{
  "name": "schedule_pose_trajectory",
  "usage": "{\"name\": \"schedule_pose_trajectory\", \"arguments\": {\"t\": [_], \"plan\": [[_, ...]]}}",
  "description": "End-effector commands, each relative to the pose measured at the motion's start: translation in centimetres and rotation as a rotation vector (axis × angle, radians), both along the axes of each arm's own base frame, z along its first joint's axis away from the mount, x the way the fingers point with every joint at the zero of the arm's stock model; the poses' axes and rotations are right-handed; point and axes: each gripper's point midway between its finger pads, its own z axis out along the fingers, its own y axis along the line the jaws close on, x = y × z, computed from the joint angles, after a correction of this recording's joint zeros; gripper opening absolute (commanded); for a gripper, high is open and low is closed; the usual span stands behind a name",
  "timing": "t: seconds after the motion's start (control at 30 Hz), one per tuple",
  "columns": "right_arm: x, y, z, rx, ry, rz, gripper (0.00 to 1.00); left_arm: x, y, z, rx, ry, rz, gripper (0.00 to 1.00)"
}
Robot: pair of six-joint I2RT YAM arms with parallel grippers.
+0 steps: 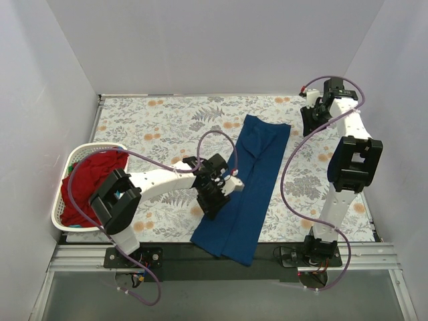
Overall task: Fold and stack the t-shirts
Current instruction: Fold the tshirt
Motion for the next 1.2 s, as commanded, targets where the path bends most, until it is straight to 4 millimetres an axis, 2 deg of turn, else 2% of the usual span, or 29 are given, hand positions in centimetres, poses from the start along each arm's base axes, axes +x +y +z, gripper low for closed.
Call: {"name": "schedule_pose_trajectory", "arguments": {"t": [0.0,0.1,0.13,0.2,0.27,0.3,0.33,0.4,0.43,0.6,0.7,0.73,0.8,0.83,0.87,0.93,0.97,1.0,1.03,1.07,1.1,1.17], "plan": [[0.1,3.0,-1.2,0.088,0.042,0.061,0.28,2.8,-2.7,4.3,-0.122,-0.046,0.087,0.31],[0.7,5.1,-2.0,0.129,0.053,0.113,0.20,5.3,-3.8,6.5,-0.223,-0.088,0.143,0.31],[0.8,5.7,-2.8,0.137,0.066,0.130,0.19,6.5,-4.0,7.1,-0.249,-0.106,0.169,0.32],[1.3,7.2,-3.1,0.155,0.067,0.166,0.14,8.6,-4.9,7.7,-0.294,-0.153,0.208,0.33],[1.7,7.4,-4.6,0.153,0.091,0.172,0.11,11.1,-5.2,8.8,-0.329,-0.174,0.268,0.33],[1.8,9.0,-4.8,0.148,0.092,0.209,0.09,12.0,-5.7,8.7,-0.347,-0.138,0.319,0.33],[1.7,9.4,-5.8,0.147,0.114,0.216,0.07,13.9,-4.9,8.9,-0.361,-0.124,0.382,0.33],[2.2,10.1,-6.5,0.131,0.117,0.228,0.03,15.6,-5.0,9.9,-0.416,-0.065,0.446,0.33],[2.2,10.3,-7.7,0.125,0.140,0.231,0.01,16.9,-4.2,9.7,-0.418,-0.030,0.524,0.33],[3.3,12.2,-10.1,0.077,0.155,0.271,0.01,20.3,-3.5,10.2,-0.447,-0.082,0.642,0.33],[5.1,13.3,-11.5,0.046,0.132,0.289,0.01,21.5,-3.0,10.0,-0.428,-0.115,0.717,0.34],[6.5,13.8,-12.1,0.036,0.108,0.291,0.01,21.9,-2.7,10.1,-0.429,-0.127,0.739,0.34],[7.9,15.6,-12.3,0.034,0.070,0.325,0.01,22.3,-2.4,10.4,-0.437,-0.131,0.789,0.34],[8.3,16.3,-13.2,0.031,0.063,0.355,0.01,22.5,-1.8,10.0,-0.426,-0.133,0.820,0.34],[9.4,18.4,-12.1,0.032,-0.004,0.395,0.01,22.7,-1.7,10.3,-0.437,-0.132,0.845,0.34],[10.4,20.3,-11.1,0.013,-0.082,0.441,0.01,22.9,-1.4,9.8,-0.435,-0.140,0.872,0.35],[11.0,22.0,-11.1,0.004,-0.142,0.465,0.01,23.8,-1.3,9.9,-0.445,-0.161,0.923,0.35],[11.4,22.4,-10.4,-0.001,-0.176,0.463,0.02,24.2,-1.3,9.2,-0.435,-0.161,0.948,0.35],[12.0,22.8,-8.2,0.003,-0.235,0.456,0.04,24.8,-1.6,9.2,-0.439,-0.162,0.963,0.36],[12.8,23.1,-7.2,0.018,-0.282,0.429,0.09,25.1,-1.9,9.0,-0.445,-0.151,0.970,0.36],[13.3,23.0,-4.5,0.023,-0.341,0.412,0.12,25.5,-2.4,7.5,-0.423,-0.119,0.988,0.36],[13.8,22.7,-1.5,0.042,-0.401,0.391,0.23,26.7,-3.6,7.4,-0.449,-0.100,0.998,0.37]]}}
